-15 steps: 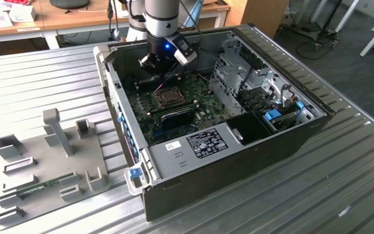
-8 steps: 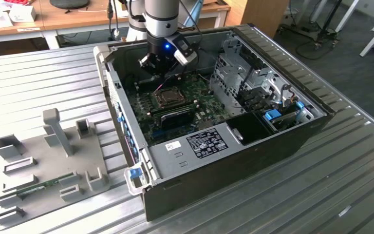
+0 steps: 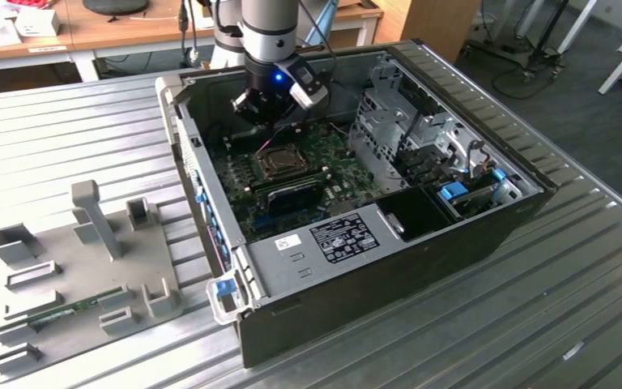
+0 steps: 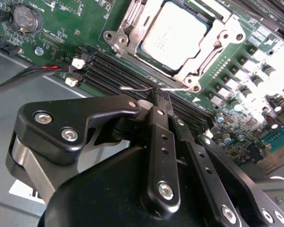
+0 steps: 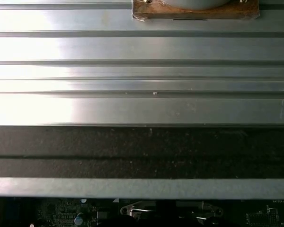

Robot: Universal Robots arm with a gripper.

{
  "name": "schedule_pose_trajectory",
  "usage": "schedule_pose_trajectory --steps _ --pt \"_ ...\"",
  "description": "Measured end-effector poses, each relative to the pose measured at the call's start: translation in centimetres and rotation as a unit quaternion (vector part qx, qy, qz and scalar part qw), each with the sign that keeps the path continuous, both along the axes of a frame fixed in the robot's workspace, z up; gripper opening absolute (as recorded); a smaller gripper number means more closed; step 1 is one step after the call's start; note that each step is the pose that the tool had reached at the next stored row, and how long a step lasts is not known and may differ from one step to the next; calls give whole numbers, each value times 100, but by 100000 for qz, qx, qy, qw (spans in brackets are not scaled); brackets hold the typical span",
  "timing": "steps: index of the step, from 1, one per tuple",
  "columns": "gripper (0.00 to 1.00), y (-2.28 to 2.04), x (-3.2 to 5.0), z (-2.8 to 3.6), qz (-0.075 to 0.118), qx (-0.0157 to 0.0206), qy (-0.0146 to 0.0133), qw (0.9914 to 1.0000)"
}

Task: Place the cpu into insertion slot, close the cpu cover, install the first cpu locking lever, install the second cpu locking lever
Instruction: 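Install the first cpu locking lever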

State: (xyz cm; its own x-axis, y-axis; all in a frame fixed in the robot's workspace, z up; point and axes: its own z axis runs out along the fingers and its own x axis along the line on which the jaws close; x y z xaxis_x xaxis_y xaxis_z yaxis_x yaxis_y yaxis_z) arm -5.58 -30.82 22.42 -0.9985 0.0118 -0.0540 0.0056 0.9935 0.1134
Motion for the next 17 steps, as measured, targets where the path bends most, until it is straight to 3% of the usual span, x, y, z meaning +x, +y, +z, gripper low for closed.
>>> schedule_pose_trajectory --steps 17 --pt "10 6 27 -29 6 137 1 100000"
